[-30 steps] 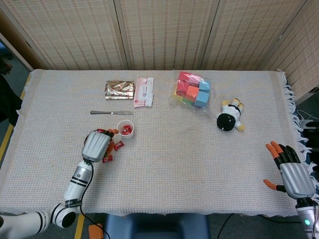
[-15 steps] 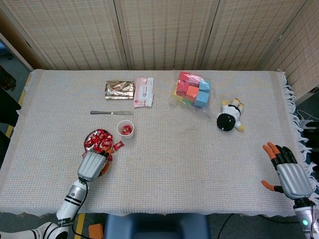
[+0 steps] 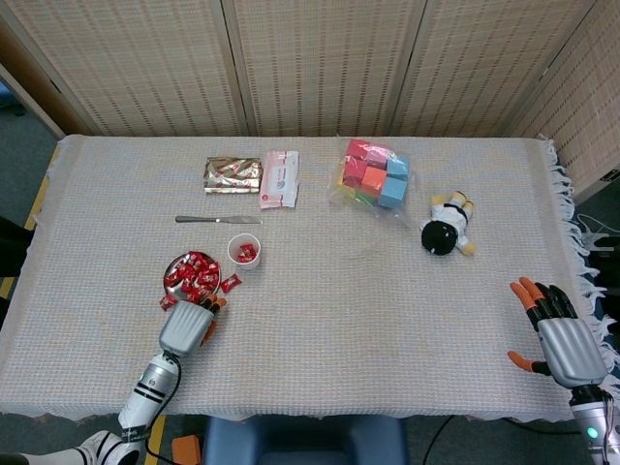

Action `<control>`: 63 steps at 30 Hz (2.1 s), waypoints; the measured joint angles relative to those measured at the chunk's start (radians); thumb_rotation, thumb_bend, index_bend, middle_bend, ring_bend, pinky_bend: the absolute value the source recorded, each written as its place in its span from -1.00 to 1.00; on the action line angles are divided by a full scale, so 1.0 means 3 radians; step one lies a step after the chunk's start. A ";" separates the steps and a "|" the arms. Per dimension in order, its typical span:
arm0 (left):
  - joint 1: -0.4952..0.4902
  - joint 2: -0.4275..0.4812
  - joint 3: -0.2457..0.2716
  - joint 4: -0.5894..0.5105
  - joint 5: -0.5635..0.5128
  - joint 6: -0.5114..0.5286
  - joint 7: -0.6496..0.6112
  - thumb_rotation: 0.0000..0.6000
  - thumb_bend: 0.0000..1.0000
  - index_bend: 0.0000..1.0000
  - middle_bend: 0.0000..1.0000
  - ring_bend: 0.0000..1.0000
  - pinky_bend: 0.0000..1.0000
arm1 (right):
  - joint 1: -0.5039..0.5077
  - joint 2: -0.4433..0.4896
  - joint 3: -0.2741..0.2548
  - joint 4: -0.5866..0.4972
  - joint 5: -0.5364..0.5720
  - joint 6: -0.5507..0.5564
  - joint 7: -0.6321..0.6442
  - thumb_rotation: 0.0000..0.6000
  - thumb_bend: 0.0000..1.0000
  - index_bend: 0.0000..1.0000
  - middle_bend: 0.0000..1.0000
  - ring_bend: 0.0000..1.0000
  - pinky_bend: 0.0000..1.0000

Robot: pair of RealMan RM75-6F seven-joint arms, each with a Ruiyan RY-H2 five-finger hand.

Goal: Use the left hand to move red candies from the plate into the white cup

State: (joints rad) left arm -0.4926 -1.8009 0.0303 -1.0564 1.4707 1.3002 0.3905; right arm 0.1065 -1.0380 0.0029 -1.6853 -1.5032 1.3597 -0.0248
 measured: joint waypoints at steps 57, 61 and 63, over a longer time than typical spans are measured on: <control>0.0251 0.0248 -0.0083 -0.0139 0.0197 0.0056 -0.0033 1.00 0.12 0.33 0.56 0.53 1.00 | -0.0003 0.0018 -0.0014 -0.0020 -0.0024 0.0004 0.0007 1.00 -0.89 -1.00 -1.00 -1.00 -1.00; 0.0263 0.0278 -0.0076 -0.0184 0.0187 0.0008 -0.0001 1.00 0.13 0.32 0.56 0.53 1.00 | -0.0005 0.0021 -0.0019 -0.0019 -0.0029 0.0004 0.0009 1.00 -0.89 -1.00 -1.00 -1.00 -1.00; 0.0274 0.0279 -0.0070 -0.0182 0.0173 -0.0015 0.0025 1.00 0.13 0.32 0.56 0.52 1.00 | -0.0009 0.0024 -0.0020 -0.0022 -0.0031 0.0011 0.0013 1.00 -0.89 -1.00 -1.00 -1.00 -1.00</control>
State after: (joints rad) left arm -0.4105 -1.7172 0.0092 -1.1109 1.5226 1.2959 0.3981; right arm 0.1037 -1.0307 -0.0032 -1.6918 -1.5125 1.3629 -0.0207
